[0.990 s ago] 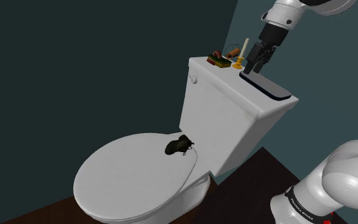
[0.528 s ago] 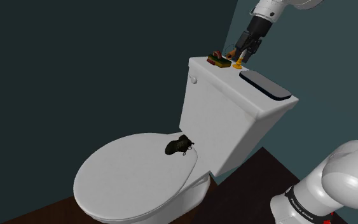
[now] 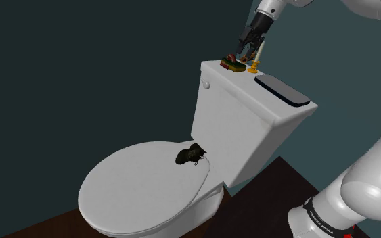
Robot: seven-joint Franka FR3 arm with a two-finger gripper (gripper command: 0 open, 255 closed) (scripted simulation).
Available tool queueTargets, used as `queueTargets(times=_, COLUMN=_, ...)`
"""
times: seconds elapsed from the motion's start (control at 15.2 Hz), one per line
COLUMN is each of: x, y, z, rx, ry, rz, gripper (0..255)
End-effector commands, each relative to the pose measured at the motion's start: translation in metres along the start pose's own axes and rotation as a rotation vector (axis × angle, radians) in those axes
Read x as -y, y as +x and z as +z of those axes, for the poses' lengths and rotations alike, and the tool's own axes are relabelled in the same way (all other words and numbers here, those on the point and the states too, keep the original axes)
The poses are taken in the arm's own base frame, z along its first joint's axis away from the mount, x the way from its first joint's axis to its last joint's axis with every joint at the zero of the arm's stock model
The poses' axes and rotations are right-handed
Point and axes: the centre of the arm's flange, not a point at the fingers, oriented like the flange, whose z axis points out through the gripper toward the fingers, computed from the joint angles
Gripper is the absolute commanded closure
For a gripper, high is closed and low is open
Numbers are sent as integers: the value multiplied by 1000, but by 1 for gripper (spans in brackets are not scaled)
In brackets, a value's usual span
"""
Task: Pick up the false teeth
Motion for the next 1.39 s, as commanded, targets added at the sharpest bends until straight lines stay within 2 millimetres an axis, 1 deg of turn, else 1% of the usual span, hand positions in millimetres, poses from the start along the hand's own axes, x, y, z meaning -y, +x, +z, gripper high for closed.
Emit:
queueTargets(times=0.0, x=-17, y=22, z=-3, rx=-6, ry=21, rz=0, gripper=0)
queueTargets(times=0.33, x=-55, y=76, z=-7, rx=-18, ry=72, rz=5, gripper=0)
queueTargets(times=0.79, x=-67, y=73, z=28, rx=-18, ry=72, rz=5, gripper=0)
queueTargets(times=0.92, x=-68, y=73, z=31, rx=-18, ry=72, rz=5, gripper=0)
queueTargets(times=0.99, x=-68, y=73, z=31, rx=-18, ry=72, rz=5, gripper=255)
queueTargets(times=1.32, x=-68, y=73, z=31, rx=-18, ry=72, rz=5, gripper=255)
